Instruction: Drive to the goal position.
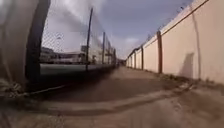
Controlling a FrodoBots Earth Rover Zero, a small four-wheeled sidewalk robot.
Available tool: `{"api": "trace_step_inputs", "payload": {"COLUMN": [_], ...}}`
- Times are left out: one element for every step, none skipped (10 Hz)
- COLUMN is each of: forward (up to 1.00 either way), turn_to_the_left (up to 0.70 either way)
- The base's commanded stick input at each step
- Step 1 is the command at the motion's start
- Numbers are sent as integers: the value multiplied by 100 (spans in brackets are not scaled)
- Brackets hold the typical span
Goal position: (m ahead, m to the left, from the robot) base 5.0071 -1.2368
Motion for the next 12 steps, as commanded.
{"api": "trace_step_inputs", "payload": {"forward": [70, 70, 70, 70, 70, 70, 70, 70, 70, 70, 70, 70], "turn_to_the_left": [-35, -35, -35, -35, -35, -35, -4, -1, 0, 0, 0, 0]}}
